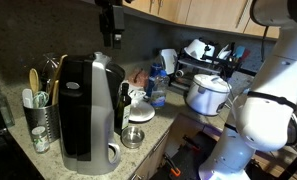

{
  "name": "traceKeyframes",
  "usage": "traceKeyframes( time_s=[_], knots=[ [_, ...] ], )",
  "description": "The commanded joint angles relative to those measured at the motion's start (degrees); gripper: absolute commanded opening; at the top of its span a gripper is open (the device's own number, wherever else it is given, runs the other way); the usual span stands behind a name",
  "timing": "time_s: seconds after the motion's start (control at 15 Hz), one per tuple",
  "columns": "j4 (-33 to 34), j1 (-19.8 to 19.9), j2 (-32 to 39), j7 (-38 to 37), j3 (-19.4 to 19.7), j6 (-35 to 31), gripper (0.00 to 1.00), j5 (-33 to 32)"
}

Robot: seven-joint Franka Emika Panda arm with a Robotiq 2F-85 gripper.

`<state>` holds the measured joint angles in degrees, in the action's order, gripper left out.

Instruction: Switch on the grey and silver object

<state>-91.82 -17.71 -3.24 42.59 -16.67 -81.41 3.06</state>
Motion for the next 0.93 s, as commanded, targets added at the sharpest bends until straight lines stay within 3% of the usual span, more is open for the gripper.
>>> traceKeyframes(
  time_s=[0.0, 0.73, 0.8, 0.87],
  knots=[
    [2.9, -0.9, 1.1, 2.1, -1.1, 0.5, 1.0, -0.8],
    [4.3, -3.3, 2.0, 7.5, -3.7, 0.5, 1.0, 0.5],
    [4.3, -3.5, 2.1, 7.7, -3.9, 0.5, 0.82, 0.4],
    [4.4, -3.5, 2.2, 7.9, -4.0, 0.5, 0.72, 0.2]
  ],
)
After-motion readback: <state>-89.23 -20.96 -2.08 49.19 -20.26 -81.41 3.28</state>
